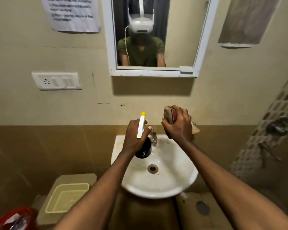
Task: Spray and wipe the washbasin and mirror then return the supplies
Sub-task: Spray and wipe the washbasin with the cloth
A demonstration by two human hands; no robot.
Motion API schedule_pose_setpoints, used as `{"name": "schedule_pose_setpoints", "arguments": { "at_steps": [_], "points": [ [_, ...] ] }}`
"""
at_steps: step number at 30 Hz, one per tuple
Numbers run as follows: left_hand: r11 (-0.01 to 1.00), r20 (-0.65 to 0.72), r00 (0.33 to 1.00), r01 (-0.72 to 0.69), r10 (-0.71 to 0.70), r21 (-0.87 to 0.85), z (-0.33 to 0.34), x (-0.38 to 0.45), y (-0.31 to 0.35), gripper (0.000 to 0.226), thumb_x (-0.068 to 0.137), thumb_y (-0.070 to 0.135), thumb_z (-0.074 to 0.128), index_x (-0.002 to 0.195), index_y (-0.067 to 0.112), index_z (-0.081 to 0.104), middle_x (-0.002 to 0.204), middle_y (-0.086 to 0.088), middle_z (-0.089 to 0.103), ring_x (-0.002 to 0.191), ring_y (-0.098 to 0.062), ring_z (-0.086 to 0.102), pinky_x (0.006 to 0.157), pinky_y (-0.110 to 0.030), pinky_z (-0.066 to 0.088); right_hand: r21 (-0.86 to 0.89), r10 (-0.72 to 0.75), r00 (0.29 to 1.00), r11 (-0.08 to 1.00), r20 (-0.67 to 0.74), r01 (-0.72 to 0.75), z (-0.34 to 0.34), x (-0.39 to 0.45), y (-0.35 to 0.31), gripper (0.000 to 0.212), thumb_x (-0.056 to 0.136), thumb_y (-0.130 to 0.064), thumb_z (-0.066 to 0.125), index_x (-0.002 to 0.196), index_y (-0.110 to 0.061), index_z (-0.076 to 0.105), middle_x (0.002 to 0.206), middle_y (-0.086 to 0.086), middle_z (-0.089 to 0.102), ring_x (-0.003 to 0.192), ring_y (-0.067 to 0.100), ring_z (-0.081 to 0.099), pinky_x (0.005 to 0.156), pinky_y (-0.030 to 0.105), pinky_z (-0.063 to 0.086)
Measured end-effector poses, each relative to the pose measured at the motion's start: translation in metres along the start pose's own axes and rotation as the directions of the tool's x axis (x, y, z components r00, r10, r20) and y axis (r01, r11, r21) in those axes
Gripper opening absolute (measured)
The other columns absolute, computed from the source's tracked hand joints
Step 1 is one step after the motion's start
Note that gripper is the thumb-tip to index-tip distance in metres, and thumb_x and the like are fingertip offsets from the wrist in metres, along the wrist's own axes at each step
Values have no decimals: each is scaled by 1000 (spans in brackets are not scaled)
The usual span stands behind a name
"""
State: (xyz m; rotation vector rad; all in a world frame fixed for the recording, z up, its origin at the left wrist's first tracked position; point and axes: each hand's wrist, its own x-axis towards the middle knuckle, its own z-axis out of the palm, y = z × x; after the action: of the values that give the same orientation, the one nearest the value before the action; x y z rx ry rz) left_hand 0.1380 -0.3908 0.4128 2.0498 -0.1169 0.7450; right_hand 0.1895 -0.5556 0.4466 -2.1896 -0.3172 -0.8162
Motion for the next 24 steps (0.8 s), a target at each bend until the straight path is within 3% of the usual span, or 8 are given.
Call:
{"name": "schedule_pose_setpoints", "arguments": {
  "at_steps": [3, 9, 15, 20, 24],
  "points": [
    [997, 60, 998, 27, -23, -74, 31, -1, -7, 20, 84, 31, 58, 98, 18, 59, 88, 9, 55, 90, -14, 53, 74, -23, 36, -21, 44, 999, 999, 5, -44, -6, -3, 31, 49, 72, -29, 71, 119, -23, 57, 113, 6, 56, 104, 29, 54, 80, 36, 46],
    [988, 205, 973, 126, -105, -91, 93, -6, -50, 36, 83, 42, 56, 109, 18, 60, 91, 4, 65, 85, -15, 61, 74, -26, 45, -51, 123, 992, 991, 19, -122, 4, -12, 93, 49, 73, -28, 73, 119, -19, 58, 114, 7, 57, 107, 29, 53, 81, 41, 50],
    [986, 275, 951, 159, -141, -44, 147, -24, -88, 14, 86, 35, 61, 83, 24, 52, 70, 16, 55, 65, -8, 55, 63, -13, 42, -64, 179, 978, 983, 105, -173, 31, -44, 147, 47, 73, -22, 75, 116, -10, 60, 106, 10, 58, 98, 30, 55, 77, 39, 48],
    [948, 295, 907, 317, -299, -15, 191, -45, -125, 22, 87, 34, 61, 81, 12, 60, 71, -4, 64, 67, -15, 61, 67, -36, 51, -50, 216, 958, 976, 189, -211, 59, -73, 201, 51, 72, -21, 78, 119, -10, 61, 112, 9, 60, 105, 28, 55, 83, 39, 49],
    [915, 248, 883, 402, -399, 37, 214, -55, -140, 21, 88, 28, 63, 77, 11, 58, 67, -5, 61, 65, -22, 60, 62, -34, 47, -57, 277, 926, 961, 255, -272, 75, -89, 229, 54, 72, -21, 78, 122, -11, 60, 116, 10, 61, 108, 27, 54, 85, 36, 47]
  ]
}}
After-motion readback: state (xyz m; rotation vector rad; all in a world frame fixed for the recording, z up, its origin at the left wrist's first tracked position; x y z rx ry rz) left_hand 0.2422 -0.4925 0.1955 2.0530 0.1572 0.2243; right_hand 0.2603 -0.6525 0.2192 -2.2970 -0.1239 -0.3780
